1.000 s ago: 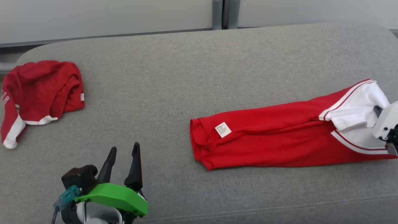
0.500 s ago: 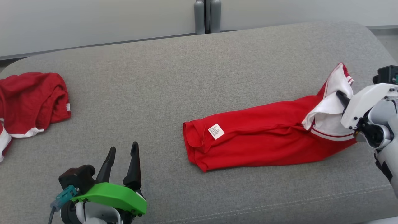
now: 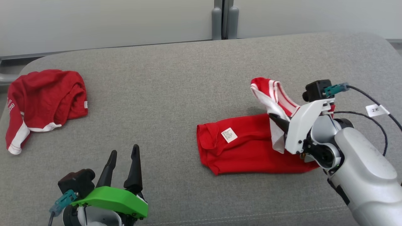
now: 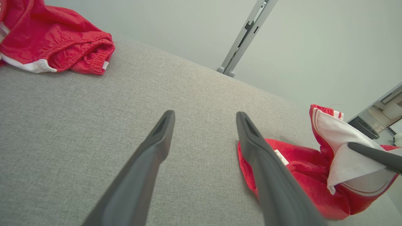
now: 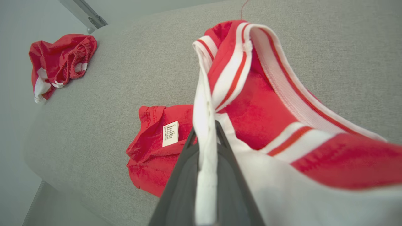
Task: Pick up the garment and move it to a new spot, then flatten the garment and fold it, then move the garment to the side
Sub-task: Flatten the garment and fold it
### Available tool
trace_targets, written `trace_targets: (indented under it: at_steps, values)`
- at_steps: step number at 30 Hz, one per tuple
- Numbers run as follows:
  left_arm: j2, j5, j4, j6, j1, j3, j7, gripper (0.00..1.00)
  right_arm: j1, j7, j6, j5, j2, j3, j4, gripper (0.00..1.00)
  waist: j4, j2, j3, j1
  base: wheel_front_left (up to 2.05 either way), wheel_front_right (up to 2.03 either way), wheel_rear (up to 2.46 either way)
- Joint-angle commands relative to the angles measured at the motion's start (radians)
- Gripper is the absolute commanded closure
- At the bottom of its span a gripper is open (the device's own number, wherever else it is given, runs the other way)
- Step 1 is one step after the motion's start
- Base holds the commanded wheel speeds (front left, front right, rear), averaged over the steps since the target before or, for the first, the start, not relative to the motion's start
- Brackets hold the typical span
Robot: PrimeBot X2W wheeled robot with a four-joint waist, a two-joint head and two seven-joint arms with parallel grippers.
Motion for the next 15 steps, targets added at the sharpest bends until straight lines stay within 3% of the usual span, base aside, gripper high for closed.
trace_targets:
  at_steps: [1, 6, 15]
  values:
    - [-0.001, -0.002, 0.001, -0.003, 0.011, 0.002, -0.006, 0.0, 0.014, 0.006, 0.0, -0.01, 0.006, 0.0, -0.01, 1.0, 0.011, 0.0, -0.007, 0.0, 0.0, 0.0, 0.0]
    - [-0.008, -0.011, 0.007, -0.011, 0.013, 0.004, -0.009, 0.0, 0.045, 0.048, 0.0, -0.076, 0.078, -0.009, -0.052, 1.0, 0.033, 0.0, -0.013, 0.0, 0.0, 0.0, 0.0]
    - [-0.016, -0.013, 0.023, -0.025, 0.013, 0.0, -0.016, 0.0, 0.059, 0.102, 0.0, -0.192, 0.201, -0.03, -0.015, 1.0, 0.063, 0.0, -0.02, 0.0, 0.0, 0.0, 0.0]
